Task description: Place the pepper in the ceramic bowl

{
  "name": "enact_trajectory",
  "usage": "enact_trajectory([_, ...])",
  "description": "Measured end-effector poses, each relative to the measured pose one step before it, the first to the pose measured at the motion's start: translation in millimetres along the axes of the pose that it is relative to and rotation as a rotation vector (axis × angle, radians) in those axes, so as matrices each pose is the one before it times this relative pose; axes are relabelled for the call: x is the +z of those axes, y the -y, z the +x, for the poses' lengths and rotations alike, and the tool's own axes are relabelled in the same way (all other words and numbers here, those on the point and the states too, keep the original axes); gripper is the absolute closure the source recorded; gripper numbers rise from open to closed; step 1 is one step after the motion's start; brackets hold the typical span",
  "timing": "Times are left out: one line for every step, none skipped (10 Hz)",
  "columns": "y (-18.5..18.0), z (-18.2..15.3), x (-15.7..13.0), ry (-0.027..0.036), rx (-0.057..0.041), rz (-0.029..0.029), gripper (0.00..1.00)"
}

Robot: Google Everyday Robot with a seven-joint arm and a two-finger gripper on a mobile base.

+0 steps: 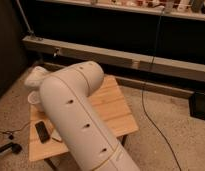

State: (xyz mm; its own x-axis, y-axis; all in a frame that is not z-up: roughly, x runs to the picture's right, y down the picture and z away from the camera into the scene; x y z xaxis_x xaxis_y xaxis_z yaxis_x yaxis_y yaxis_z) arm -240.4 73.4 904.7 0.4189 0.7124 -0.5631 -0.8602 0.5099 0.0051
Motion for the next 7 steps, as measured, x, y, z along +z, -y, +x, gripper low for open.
enact_trajectory([1.82,0.43,-2.17,0.00201,-0.00311,0.00083,0.20])
enact_trajectory([4.12,3.30,-1.33,-0.00485,-0.00588,0.00526,0.20])
enact_trajectory([2.26,3.50,-0.05,-0.00666,-0.00651,0.00586,0.20])
enact_trajectory([1.63,2.77,-0.23,-0.00375,-0.00395,0.00321,0.20])
enact_trajectory([1.89,0.44,-1.96,0.00254,-0.00013,0.00111,0.20])
enact_trajectory([4.87,-2.60,-9.66,0.01611,0.01129,-0.00453,0.20])
enact_trajectory([3.92,-5.04,-12.64,0.02332,0.02200,-0.01470,0.20])
